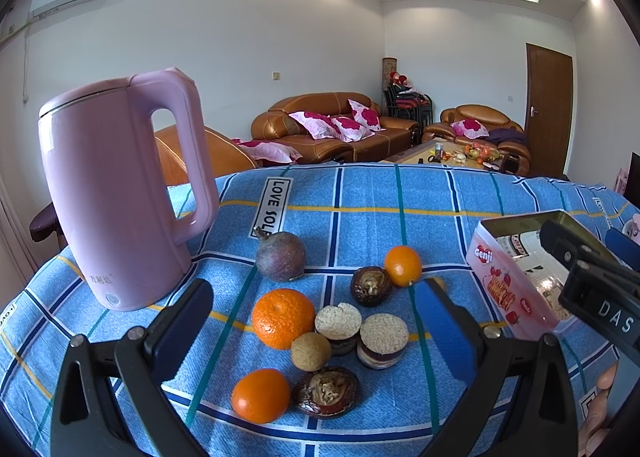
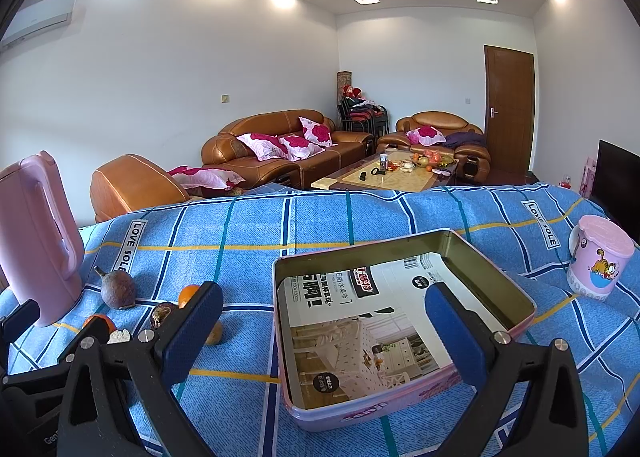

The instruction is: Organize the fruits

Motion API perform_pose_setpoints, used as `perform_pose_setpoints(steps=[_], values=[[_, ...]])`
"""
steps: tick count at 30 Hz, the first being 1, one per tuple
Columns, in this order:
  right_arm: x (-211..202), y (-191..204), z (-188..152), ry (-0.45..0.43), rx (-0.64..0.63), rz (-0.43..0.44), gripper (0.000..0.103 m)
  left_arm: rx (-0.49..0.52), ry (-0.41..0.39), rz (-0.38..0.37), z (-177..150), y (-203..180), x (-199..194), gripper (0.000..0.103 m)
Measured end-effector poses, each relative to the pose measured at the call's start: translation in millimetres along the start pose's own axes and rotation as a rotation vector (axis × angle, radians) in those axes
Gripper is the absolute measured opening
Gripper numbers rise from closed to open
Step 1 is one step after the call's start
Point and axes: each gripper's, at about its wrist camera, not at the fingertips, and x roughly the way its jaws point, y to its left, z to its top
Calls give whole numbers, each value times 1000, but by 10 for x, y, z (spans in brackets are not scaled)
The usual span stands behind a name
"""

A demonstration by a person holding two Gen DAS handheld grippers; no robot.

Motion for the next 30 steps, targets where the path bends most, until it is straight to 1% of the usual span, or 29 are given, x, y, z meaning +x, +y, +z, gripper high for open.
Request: perform_pose_setpoints(steps=[4,7,11,16,18,21,22,23,25,27,30], values=[[-2,3,-2,-1,-2,0,102,33,-1,4,1,6,0,103],[-13,2,5,-4,-7,3,102,64,19,-8,28,45,27,103],[-32,14,8,-10,-17,15,102,69,73,-58,71,208,84,103],[-61,70,3,-19,-35,56,102,102,154,-179,56,434,152,103],[-73,96,0,-23,-44,77,102,111,196,-207,18,489,184,103],[-86,156,-7,-22,-65,117,102,138,251,-251,-55,496,225,99],[-82,186,-12,-22,-72,126,102,160,265,-266,-85,480,224,95],[-82,206,-16,-21,-79,133,102,183,274,-270,-105,469,218,95],[-96,254,-30,-23,-93,137,102,247,275,-274,-172,450,163,95],[-100,277,-39,-18,-99,141,102,283,270,-298,-214,469,102,95],[-75,288,-46,6,-92,170,102,312,255,-305,-232,547,11,95]])
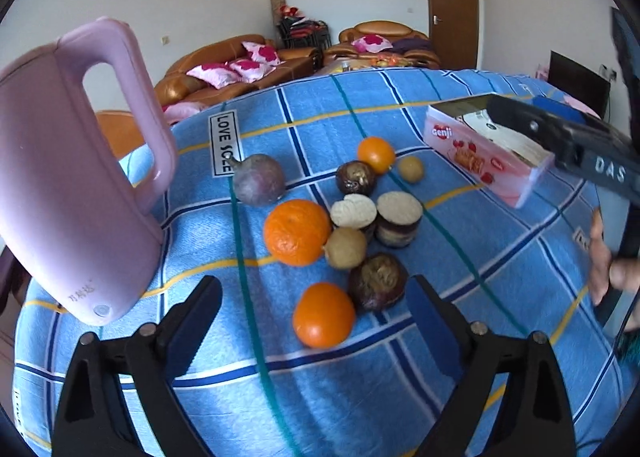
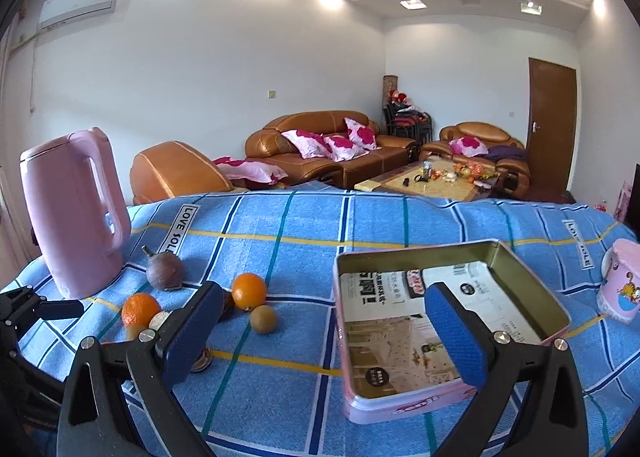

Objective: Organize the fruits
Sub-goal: 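Grasp an orange with the left tool while the right tool grasps a dark mangosteen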

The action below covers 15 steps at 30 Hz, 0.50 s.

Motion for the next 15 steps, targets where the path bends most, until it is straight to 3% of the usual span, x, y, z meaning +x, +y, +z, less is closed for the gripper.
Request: perform_pose_setpoints(steps=[2,6,8,12,15], values=[[19,8,-4,16,8,26,102,-8,5,-6,-26,31,-10,93],[17,63,-18,25,1,58,102,1,51,26,-16,52,118,73],[8,87,-21,26,1,77,102,-31,58,5,-18,102,147,65],[5,121,-31,34,-2,105,102,-41,56,-13,-33,120,169,60],[20,129,-35,54,13,162,102,-31,55,-51,-40,102,174,46]])
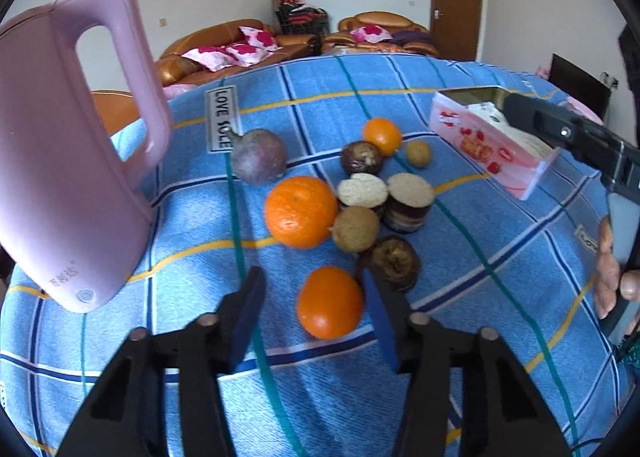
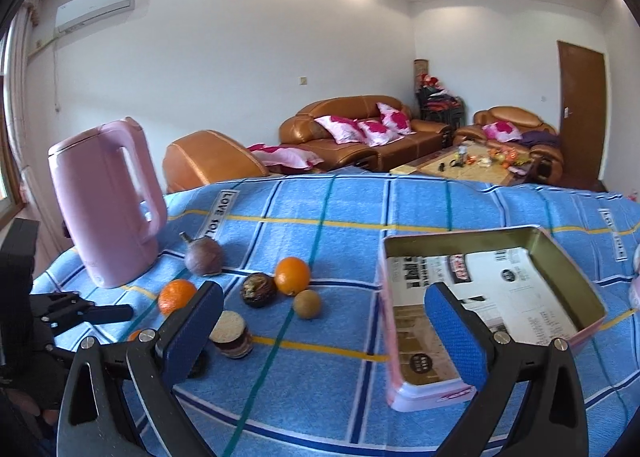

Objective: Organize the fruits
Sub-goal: 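Grasp an orange with the left tool while the right tool grasps a dark mangosteen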

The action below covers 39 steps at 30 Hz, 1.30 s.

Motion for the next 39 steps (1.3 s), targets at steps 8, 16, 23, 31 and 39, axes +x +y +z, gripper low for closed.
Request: perform_pose_setpoints(steps=[8,16,23,31,39], values=[[70,-13,-23,41,27,28,102,-42,52,57,-35,155,72,45],[107,117,-58,70,-32,56,102,-105,60,90,-9,218,185,40],[246,334,-160,198,-60,220,79,-214,21,116,14,408,92,34],[539,800,-357,367,-172,280,75,-359,-100,114,30,606,-126,34],[657,1122,-430,419,-270,232,55,-318,-114,163,80,486,-122,34]])
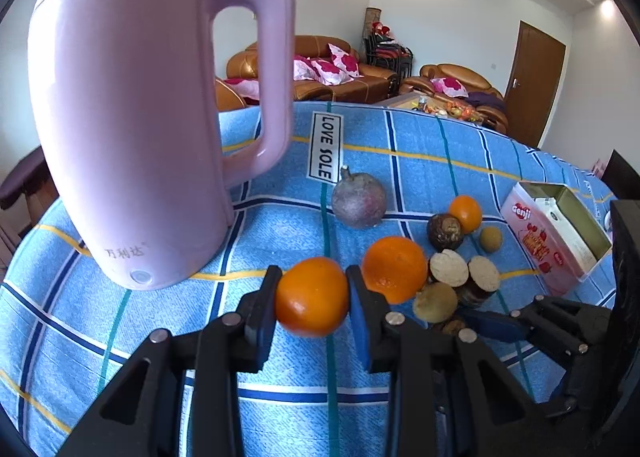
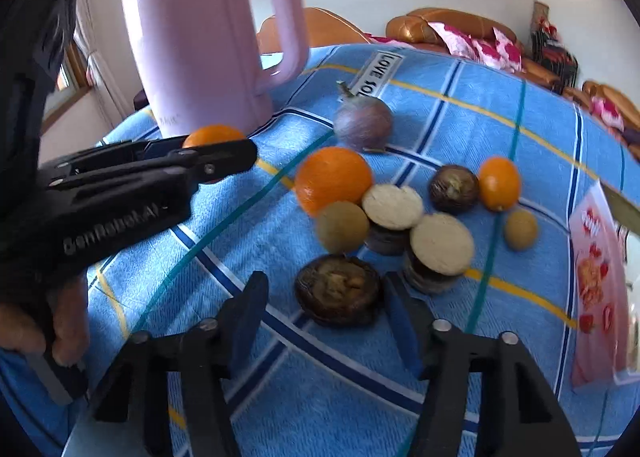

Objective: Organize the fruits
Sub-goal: 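Grasp an orange with the left tool while the right tool grasps a dark mangosteen, then carry the orange in the left tool and mangosteen in the right tool over the tin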

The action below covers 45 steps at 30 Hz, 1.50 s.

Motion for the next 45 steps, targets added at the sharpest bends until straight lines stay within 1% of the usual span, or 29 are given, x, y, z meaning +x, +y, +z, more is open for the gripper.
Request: perform_pose_setpoints(steps=[1,2,6,10,12,14,15,17,19,22,27,31,34,40,43,45], values=[[2,27,-1,0,-11,-14,52,3,-7,10,2,-11,-6,34],[-2,50,-1,1,-18,-22,46,7,-14,23,3,-20,-8,34],[-82,50,-53,-6,-15,-4,46,18,-41,60,11,-51,-23,34],[-245,-19,-120,-54,-11,11,46,17,-76,89,16,-71,-58,34],[-376,-73,-168,-91,-3,12,46,12,-93,104,17,-88,-73,34],[-507,-155,-202,-140,5,-1,46,14,-109,137,10,-139,-74,34],[-583,-199,-217,-169,7,-17,46,15,-116,158,6,-174,-75,34],[-722,-311,-238,-222,18,-45,46,18,-124,177,4,-231,-89,34],[-824,-422,-250,-257,42,-52,46,24,-137,199,2,-309,-102,34],[-937,-584,-241,-301,62,-95,46,32,-154,217,4,-416,-139,34],[-1059,-863,-266,-342,95,-153,46,33,-158,182,9,-622,-171,34],[-1165,-1102,-317,-362,140,-176,46,56,-161,179,8,-827,-165,34],[-1230,-1237,-348,-380,147,-228,46,48,-156,151,20,-955,-153,34],[-1404,-1601,-441,-413,170,-357,46,32,-139,55,109,-1242,-122,34],[-1460,-1852,-503,-412,217,-398,46,48,-146,-10,160,-1463,-103,34],[-1495,-2007,-543,-411,236,-424,46,62,-149,-40,181,-1604,-102,34]])
